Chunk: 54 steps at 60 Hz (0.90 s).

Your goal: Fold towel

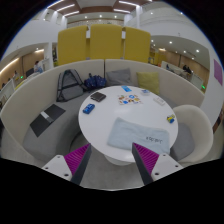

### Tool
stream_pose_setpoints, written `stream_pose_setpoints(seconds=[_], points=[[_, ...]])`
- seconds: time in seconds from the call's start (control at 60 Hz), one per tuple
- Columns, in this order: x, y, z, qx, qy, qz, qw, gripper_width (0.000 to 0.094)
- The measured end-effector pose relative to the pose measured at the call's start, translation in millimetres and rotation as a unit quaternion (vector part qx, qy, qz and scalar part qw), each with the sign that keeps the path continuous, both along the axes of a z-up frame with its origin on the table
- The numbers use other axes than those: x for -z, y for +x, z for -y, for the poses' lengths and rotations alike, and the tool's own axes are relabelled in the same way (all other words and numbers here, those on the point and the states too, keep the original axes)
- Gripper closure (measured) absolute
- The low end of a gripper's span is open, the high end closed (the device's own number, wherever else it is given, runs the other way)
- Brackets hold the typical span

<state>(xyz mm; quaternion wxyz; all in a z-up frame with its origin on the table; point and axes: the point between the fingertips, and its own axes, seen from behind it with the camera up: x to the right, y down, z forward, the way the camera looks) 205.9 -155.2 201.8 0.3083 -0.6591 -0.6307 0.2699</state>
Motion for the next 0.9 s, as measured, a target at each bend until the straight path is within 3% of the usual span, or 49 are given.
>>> stream_pose_setpoints(seconds=[0.217, 0.567, 0.733, 0.783, 0.833, 0.883, 0.9], points=[[42.2, -61.8, 13.9, 0.034, 0.002, -0.013, 0.999, 0.0065], [169.7, -173.5, -2.2, 0.062, 0.005, -0.021, 0.998, 0.0066], [211.6, -213.4, -22.5, 0.073, 0.006, -0.017, 0.997, 0.0121], [224.3, -218.4, -25.4, 0.070, 0.008, -0.008, 0.998, 0.0252], [224.9, -222.6, -28.7, 0.059, 0.021, -0.018, 0.998, 0.0580], [224.2, -223.8, -42.8, 0.058, 0.070, -0.019, 0.996, 0.0909], [224.8, -223.4, -45.2, 0.060, 0.080, -0.017, 0.995, 0.0906]])
